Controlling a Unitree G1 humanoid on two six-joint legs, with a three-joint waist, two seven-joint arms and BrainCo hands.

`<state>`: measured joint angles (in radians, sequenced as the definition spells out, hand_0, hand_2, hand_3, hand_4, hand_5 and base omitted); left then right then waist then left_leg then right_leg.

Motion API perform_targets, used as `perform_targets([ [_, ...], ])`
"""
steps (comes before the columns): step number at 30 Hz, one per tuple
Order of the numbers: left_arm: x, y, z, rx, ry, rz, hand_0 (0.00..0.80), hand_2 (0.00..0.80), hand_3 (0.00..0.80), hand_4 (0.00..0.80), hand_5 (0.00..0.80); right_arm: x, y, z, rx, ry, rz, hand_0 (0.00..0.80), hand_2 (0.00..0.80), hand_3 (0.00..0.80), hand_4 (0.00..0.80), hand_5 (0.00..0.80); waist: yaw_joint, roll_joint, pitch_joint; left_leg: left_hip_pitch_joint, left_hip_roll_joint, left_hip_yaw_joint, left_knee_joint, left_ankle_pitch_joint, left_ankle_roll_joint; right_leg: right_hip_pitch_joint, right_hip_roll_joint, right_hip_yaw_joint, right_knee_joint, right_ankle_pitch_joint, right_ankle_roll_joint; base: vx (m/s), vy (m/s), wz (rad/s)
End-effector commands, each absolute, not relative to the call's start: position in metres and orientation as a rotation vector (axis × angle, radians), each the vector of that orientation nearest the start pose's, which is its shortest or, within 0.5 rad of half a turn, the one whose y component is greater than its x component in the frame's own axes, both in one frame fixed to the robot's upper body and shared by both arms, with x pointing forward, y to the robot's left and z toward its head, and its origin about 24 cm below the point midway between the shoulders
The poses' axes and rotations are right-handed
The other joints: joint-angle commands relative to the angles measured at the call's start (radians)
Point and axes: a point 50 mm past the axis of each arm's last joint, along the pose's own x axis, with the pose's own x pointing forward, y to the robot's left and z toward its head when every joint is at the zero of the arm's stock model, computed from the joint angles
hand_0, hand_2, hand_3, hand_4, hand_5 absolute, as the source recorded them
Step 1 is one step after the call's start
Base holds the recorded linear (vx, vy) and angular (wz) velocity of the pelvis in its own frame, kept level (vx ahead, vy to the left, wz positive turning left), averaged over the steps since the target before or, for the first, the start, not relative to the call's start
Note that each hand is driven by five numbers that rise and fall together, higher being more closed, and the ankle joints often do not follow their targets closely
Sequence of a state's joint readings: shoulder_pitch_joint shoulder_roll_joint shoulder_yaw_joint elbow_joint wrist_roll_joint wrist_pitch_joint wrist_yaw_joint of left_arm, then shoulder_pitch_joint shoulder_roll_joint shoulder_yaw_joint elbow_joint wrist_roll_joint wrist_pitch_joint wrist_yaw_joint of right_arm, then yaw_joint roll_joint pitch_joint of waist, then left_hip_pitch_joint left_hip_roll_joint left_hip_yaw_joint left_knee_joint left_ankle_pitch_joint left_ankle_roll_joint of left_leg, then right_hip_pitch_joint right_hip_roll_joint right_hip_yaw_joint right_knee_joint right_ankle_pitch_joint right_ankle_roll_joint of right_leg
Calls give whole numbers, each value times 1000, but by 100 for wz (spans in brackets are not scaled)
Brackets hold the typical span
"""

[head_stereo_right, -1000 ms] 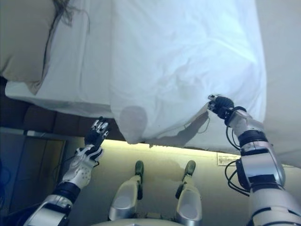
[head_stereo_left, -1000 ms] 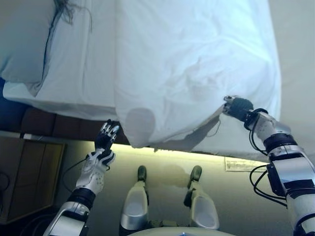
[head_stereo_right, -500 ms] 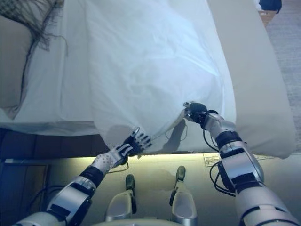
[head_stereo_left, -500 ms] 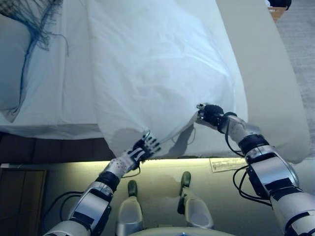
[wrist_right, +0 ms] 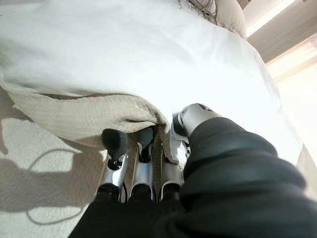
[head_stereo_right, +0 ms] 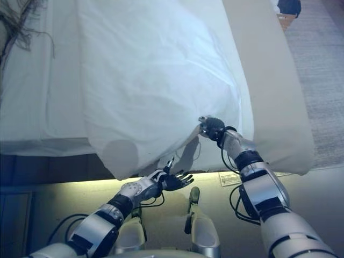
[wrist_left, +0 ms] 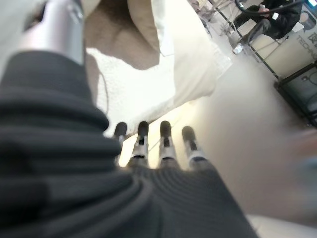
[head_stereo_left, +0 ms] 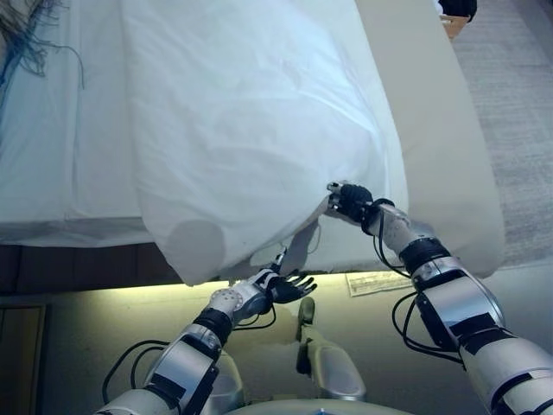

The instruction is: Make the bed neatly

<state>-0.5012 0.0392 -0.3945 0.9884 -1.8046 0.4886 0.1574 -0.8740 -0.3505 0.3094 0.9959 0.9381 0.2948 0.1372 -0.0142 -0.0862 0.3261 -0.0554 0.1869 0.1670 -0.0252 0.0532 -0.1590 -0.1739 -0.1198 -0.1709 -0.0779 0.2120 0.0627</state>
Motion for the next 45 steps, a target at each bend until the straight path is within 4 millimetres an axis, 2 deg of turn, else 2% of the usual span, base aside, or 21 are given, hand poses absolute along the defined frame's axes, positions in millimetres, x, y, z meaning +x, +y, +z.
perform_targets([
  [1,292,8,-13,-1477,1013,-237,0,0,0,0,0,405,-141,141,390,219,334,800,800,800,800,800,-12,6,25,-38,81,-20,-44,109,-8,47,-104,39,69,-58,101,7,-39,-9],
  [5,313,5,14,-1523,800,-257,0,0,0,0,0,404,-143,137,392,230,329,800,800,800,800,800,-22,1,34,-35,92,-15,-35,105,-15,48,-100,42,76,-66,98,4,-37,-12],
  [13,330,-4,40,-1472,589,-193,0,0,0,0,0,403,-139,134,399,251,315,800,800,800,800,800,-46,3,41,-25,99,-12,-39,105,-23,49,-97,46,76,-70,96,0,-16,-1],
  [19,329,-21,60,-1546,502,-272,0,0,0,0,0,402,-139,130,386,266,309,800,800,800,800,800,-61,15,35,-8,87,-8,-49,100,-21,56,-104,53,69,-69,97,9,37,-1],
  [23,324,-35,71,-1672,489,-363,0,0,0,0,0,402,-138,126,380,272,312,800,800,800,800,800,-66,19,29,3,86,-1,-52,96,-23,61,-108,54,69,-71,98,9,11,-2],
  [26,322,-42,78,-1701,486,-407,0,0,0,0,0,402,-136,127,369,276,327,800,800,800,800,800,-72,20,25,9,87,5,-53,94,-25,62,-109,59,71,-73,98,23,27,-4],
  [36,326,-42,89,-1684,425,-421,0,0,0,0,0,401,-133,122,351,306,346,800,800,800,800,800,-90,30,10,33,87,19,-54,88,-27,73,-114,65,78,-79,100,35,21,-5],
  [37,327,-41,89,-1680,415,-409,82,82,82,82,82,401,-134,121,347,309,345,800,800,800,800,800,-91,31,9,34,87,19,-55,88,-27,74,-114,65,77,-80,100,32,20,0],
  [38,328,-38,88,-1664,403,-389,411,411,411,411,411,401,-134,120,344,312,342,800,800,800,800,800,-91,33,8,37,86,18,-55,87,-27,76,-113,66,77,-81,99,30,21,0],
  [39,329,-37,87,-1660,392,-378,800,800,800,800,800,401,-133,120,342,313,338,800,800,800,800,800,-92,33,8,39,86,18,-55,87,-26,76,-113,66,78,-82,99,0,0,0],
  [45,336,-23,86,-1620,329,-312,800,800,800,800,800,399,-138,117,344,323,318,800,800,800,800,800,-87,36,1,46,84,5,-58,84,-25,85,-116,63,84,-90,100,0,0,0],
])
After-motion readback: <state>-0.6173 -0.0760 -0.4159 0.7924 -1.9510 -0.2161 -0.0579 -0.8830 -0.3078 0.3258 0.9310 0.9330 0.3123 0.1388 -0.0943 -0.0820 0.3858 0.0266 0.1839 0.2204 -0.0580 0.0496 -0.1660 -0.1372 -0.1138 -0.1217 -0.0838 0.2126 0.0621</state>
